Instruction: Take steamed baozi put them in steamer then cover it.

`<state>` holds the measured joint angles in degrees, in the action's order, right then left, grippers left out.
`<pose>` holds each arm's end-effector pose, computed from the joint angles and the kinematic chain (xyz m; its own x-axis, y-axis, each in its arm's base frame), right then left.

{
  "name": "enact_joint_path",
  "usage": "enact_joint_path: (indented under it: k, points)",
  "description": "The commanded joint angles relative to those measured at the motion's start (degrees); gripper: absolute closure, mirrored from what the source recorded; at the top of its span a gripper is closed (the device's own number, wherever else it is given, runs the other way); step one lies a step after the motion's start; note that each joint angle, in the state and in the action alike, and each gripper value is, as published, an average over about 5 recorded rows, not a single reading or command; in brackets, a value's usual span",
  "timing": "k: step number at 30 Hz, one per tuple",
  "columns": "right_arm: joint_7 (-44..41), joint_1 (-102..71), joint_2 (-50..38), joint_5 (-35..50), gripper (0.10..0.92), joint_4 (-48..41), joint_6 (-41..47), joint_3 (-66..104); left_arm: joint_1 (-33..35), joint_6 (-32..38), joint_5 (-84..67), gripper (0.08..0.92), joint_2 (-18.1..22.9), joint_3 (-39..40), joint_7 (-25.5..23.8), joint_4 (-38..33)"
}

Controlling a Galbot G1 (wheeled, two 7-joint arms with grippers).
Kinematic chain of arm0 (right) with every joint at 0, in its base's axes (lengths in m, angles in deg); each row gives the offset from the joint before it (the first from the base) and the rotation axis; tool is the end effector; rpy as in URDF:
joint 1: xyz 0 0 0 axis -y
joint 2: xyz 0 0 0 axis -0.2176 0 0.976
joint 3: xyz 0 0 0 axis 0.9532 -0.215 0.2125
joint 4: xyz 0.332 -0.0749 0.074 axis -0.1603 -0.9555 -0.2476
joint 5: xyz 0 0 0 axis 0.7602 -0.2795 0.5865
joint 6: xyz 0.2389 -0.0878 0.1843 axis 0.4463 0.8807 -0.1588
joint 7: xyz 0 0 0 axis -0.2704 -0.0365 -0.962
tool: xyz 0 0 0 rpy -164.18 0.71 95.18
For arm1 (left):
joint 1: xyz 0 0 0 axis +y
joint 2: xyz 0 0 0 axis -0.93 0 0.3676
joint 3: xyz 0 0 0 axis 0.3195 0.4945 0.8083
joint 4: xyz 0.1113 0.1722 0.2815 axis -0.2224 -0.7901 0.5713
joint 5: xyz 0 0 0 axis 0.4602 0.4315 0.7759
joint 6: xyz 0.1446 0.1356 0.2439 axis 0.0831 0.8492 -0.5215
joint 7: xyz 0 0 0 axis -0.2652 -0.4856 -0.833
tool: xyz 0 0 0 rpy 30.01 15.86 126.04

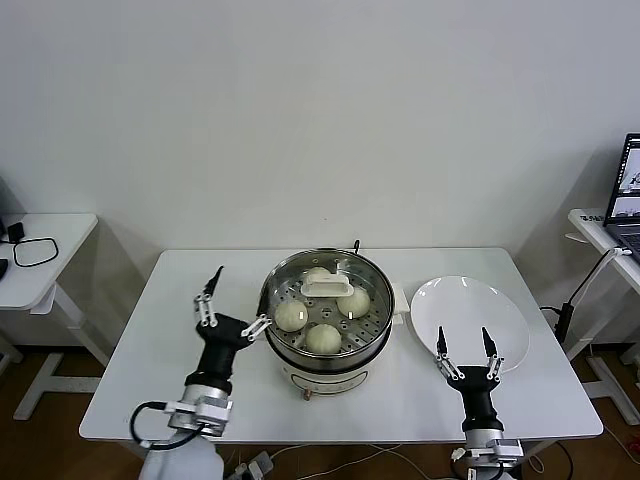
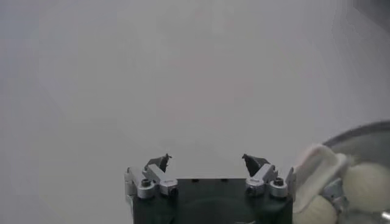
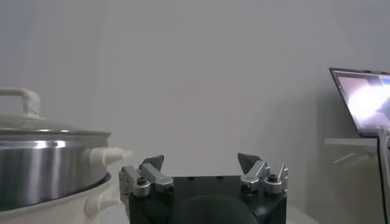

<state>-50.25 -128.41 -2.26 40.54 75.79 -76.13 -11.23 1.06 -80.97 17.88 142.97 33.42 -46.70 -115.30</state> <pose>0.1556 -0.0776 -0.3878 -0.9787 0.0629 -0.1956 0.0682 0.9975 -0.0207 0.1696 -0.0173 -0.2599 -0.9772 0.1362 -0.1630 0.0394 0.8702 0.4912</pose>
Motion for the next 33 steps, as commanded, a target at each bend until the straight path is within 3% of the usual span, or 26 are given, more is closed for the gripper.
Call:
enact_joint_path:
  k: [1,33]
  points:
    - [-0.1,-1.4,-0.4,1.4,0.203,6.4,5.1,0.5,5.4,12.1,-19.3,0.177,3.6,-12.4,-1.2,9.6]
    - [0.1,-4.5,0.2,0.5,0.203,11.0,7.6,0.5,10.1,14.5,-18.9,0.177,4.5,-10.2,-3.6,8.4]
